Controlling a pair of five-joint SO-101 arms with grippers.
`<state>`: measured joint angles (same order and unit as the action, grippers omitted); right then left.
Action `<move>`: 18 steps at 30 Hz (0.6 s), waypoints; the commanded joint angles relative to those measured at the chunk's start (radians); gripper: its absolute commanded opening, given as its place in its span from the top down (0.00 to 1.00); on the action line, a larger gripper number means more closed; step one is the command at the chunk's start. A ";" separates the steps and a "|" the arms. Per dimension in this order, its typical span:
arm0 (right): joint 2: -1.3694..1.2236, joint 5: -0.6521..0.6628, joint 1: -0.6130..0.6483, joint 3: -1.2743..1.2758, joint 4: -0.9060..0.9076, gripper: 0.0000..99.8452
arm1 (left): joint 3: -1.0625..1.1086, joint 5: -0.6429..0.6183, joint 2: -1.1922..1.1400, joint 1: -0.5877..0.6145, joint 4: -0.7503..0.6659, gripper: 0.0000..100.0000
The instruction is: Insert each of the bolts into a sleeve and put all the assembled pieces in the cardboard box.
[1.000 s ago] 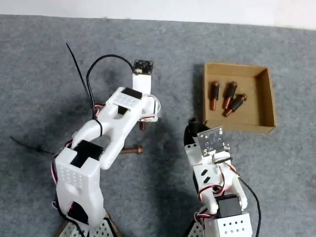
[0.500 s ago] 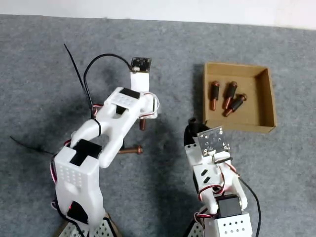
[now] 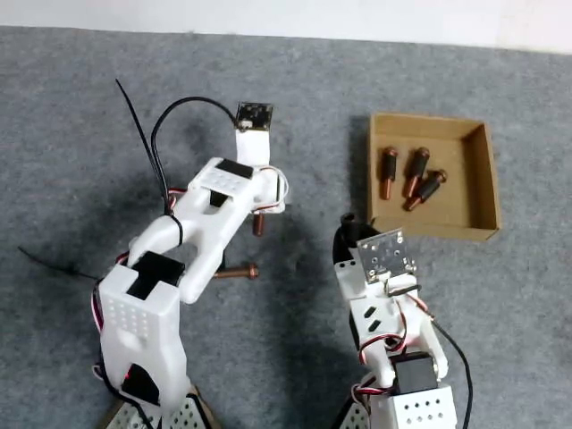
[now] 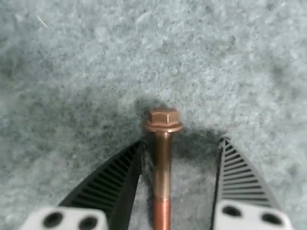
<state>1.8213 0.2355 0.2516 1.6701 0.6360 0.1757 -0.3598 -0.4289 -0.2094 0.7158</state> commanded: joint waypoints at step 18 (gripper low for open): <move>0.016 -0.002 -0.004 0.093 -0.031 1.00 | -0.035 0.003 0.001 0.024 -0.026 0.99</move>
<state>1.8213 0.2355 0.2516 1.6701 0.6360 0.1741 -0.3613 -0.4289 -0.2094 0.7035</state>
